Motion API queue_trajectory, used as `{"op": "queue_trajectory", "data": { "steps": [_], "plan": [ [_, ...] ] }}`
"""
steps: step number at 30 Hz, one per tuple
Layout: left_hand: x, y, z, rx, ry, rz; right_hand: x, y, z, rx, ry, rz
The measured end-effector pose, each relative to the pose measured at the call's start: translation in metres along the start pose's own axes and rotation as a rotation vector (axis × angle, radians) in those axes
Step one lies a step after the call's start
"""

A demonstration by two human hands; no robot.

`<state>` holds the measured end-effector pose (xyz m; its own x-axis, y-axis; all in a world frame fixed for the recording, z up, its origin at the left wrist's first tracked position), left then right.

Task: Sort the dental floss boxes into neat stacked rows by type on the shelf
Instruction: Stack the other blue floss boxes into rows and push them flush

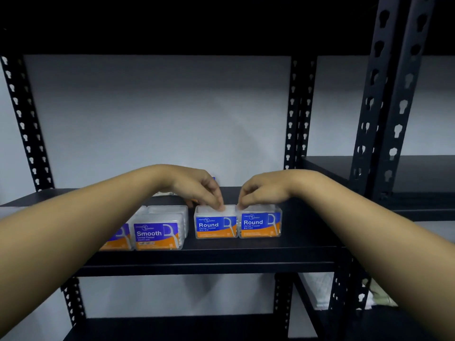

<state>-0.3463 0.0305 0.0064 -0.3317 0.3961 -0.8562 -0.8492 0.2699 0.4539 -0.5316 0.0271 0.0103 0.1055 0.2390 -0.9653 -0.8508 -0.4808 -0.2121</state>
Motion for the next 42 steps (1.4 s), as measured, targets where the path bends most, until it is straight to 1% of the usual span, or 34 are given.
{"op": "queue_trajectory", "data": {
  "steps": [4, 7, 12, 18, 21, 24, 26, 28, 29, 31, 33, 35, 37, 42],
  "plan": [
    [0.011, 0.008, 0.006, 0.045, -0.051, -0.043, 0.008, -0.003, 0.002, -0.02, -0.044, -0.062],
    [0.016, 0.009, 0.004, 0.065, -0.026, -0.101, 0.012, -0.004, 0.006, -0.061, -0.083, -0.015],
    [0.021, 0.006, -0.001, 0.07, -0.024, -0.132, 0.015, -0.004, 0.006, -0.103, -0.067, 0.027],
    [0.027, 0.011, -0.002, 0.071, -0.02, -0.186, 0.016, -0.003, 0.006, -0.095, -0.085, 0.016],
    [0.02, 0.013, 0.002, 0.081, 0.014, -0.078, 0.007, -0.001, 0.005, -0.069, -0.082, -0.046],
    [-0.004, 0.011, 0.007, 0.085, 0.132, 0.126, -0.013, 0.002, 0.0, -0.001, -0.047, -0.146],
    [-0.025, 0.002, 0.008, 0.038, 0.23, 0.133, -0.026, 0.003, -0.004, 0.045, -0.026, -0.129],
    [-0.045, -0.013, 0.008, -0.062, 0.294, 0.041, -0.034, 0.001, -0.01, 0.07, -0.028, -0.093],
    [-0.054, -0.021, 0.008, -0.127, 0.299, -0.007, -0.036, -0.001, -0.014, 0.076, -0.04, -0.083],
    [-0.064, -0.037, 0.009, -0.278, 0.234, -0.107, -0.038, -0.008, -0.026, 0.09, -0.069, -0.062],
    [-0.069, -0.052, 0.013, -0.438, 0.11, -0.228, -0.038, -0.014, -0.039, 0.107, -0.094, -0.025],
    [-0.073, -0.066, 0.016, -0.543, 0.014, -0.291, -0.039, -0.02, -0.053, 0.128, -0.103, 0.001],
    [-0.078, -0.079, 0.015, -0.574, -0.001, -0.289, -0.039, -0.024, -0.066, 0.138, -0.105, 0.013],
    [-0.094, -0.108, 0.006, -0.547, 0.023, -0.334, -0.036, -0.034, -0.099, 0.157, -0.092, 0.019]
  ]
}}
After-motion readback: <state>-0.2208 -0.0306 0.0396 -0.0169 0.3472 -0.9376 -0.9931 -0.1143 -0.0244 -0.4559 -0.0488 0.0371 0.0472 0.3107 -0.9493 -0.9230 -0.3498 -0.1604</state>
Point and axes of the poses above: each hand's wrist, its own z-axis away from the middle knuckle, its own x-axis out of the palm, y = z × x, the point moved 4 cm from there along -z, towards the middle knuckle
